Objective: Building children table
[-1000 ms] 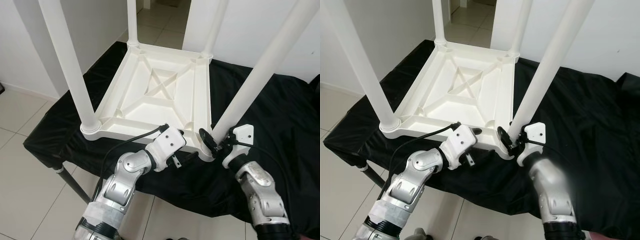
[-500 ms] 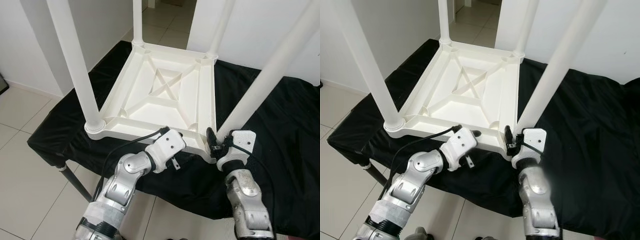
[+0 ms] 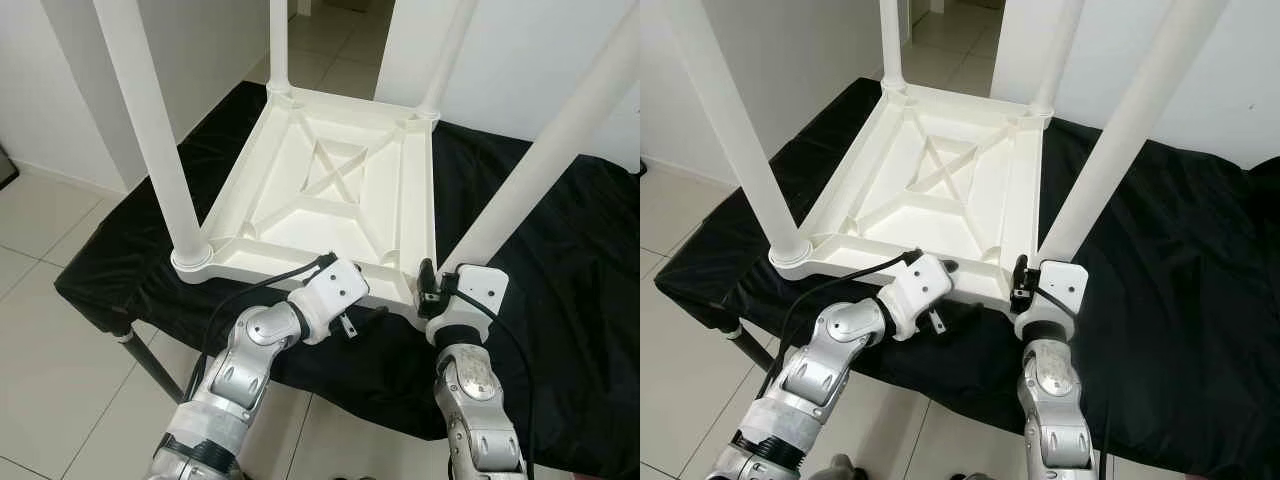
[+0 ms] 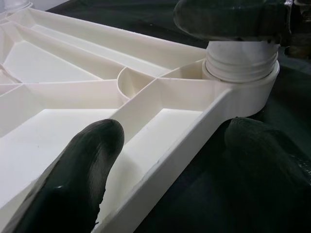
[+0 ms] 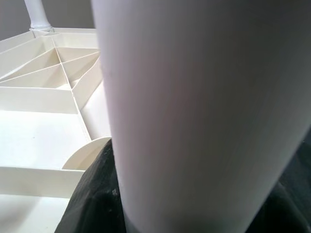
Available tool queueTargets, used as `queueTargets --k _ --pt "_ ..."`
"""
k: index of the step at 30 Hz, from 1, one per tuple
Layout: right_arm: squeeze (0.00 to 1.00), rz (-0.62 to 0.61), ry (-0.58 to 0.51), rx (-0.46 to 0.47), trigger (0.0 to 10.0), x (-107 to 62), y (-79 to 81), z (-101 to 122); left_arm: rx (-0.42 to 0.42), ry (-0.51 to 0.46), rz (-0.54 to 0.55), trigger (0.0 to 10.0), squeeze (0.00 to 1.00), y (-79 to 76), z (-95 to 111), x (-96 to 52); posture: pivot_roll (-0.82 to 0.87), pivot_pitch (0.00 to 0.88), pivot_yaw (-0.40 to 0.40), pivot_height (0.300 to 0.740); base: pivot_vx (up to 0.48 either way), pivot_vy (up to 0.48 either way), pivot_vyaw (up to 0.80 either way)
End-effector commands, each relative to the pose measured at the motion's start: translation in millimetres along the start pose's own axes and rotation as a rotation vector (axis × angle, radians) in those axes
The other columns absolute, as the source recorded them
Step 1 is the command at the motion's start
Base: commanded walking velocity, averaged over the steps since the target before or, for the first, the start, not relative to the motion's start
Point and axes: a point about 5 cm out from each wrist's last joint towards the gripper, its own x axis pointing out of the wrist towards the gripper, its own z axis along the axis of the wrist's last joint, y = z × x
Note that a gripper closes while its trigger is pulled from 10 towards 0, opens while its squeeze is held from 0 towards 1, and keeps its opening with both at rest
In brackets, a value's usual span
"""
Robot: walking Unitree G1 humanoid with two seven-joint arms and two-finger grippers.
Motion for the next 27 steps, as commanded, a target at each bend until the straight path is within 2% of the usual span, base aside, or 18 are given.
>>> queueTargets --k 1,4,5,6,7,12,14,17,20,21,23,24,26,27 --pt "0.0 -0.077 0.053 -0.035 10.0 -4.2 -7.6 -11.8 0.0 -0.002 0.196 10.0 0.0 7.9 -0.5 0.9 0.02 0.074 -0.058 0.74 0.0 0.0 0.0" --pt "0.0 -0.066 0.053 -0.056 10.0 -1.9 -9.8 -12.8 0.002 -0.001 0.206 10.0 0.0 9.0 -0.6 0.6 0.03 0.078 -0.06 0.74 0.0 0.0 0.0" --pt "0.61 -0.034 0.045 -0.044 10.0 0.1 -12.0 -13.0 0.002 0.0 0.216 10.0 0.0 10.5 -0.6 -0.1 0.03 0.081 -0.061 0.74 0.0 0.0 0.0" --pt "0.61 -0.034 0.045 -0.044 10.0 0.1 -12.0 -13.0 0.002 0.0 0.216 10.0 0.0 10.5 -0.6 -0.1 0.03 0.081 -0.061 0.74 0.0 0.0 0.0" --pt "1.0 -0.01 0.037 -0.024 10.0 0.6 -11.8 -12.6 0.003 0.001 0.219 10.0 0.0 11.2 -0.6 -0.3 0.03 0.083 -0.061 0.74 0.0 0.0 0.0" --pt "1.0 0.04 0.02 0.031 10.0 2.6 -12.7 -10.9 0.006 0.003 0.232 10.0 0.0 13.9 -0.9 -1.4 0.03 0.085 -0.063 0.74 0.0 0.0 0.0" --pt "1.0 0.12 -0.012 0.05 10.0 4.2 -11.5 -7.8 0.009 0.007 0.242 10.0 0.0 17.2 -1.4 -3.0 0.03 0.088 -0.059 0.74 0.0 0.0 0.0" --pt "1.0 0.184 -0.035 0.059 10.0 4.1 -9.7 -5.7 0.011 0.008 0.245 10.0 0.0 18.7 -1.6 -3.8 0.03 0.089 -0.056 0.74 0.0 0.0 0.0" --pt "1.0 0.195 -0.044 0.067 10.0 4.3 -9.7 -5.0 0.011 0.008 0.245 10.0 0.0 19.1 -1.5 -3.6 0.03 0.09 -0.057 0.74 0.0 0.0 0.0" --pt "0.95 0.248 -0.038 0.049 10.0 5.8 -14.4 -6.8 0.014 0.007 0.244 10.0 0.0 19.2 -1.3 -3.9 0.03 0.091 -0.052 0.74 0.0 0.0 0.0" --pt "0.95 0.286 -0.032 0.035 10.0 6.9 -18.2 -8.1 0.015 0.007 0.243 10.0 0.0 19.3 -1.1 -4.1 0.03 0.091 -0.052 0.74 0.0 0.0 0.0" --pt "0.0 0.344 -0.029 0.013 10.0 8.0 -22.9 -9.1 0.015 0.005 0.242 10.0 0.0 19.3 -0.8 -4.2 0.03 0.092 -0.051 0.74 0.0 0.0 0.0" --pt "0.0 0.442 -0.03 -0.01 10.0 10.4 -30.3 -8.4 0.011 -0.002 0.231 10.0 0.0 19.3 -0.1 -4.5 0.03 0.09 -0.048 0.74 0.0 0.0 0.0" --pt "0.0 0.442 -0.03 -0.01 10.0 10.4 -30.3 -8.4 0.011 -0.002 0.231 10.0 0.0 19.3 -0.1 -4.5 0.03 0.09 -0.048 0.74 0.0 0.0 0.0"
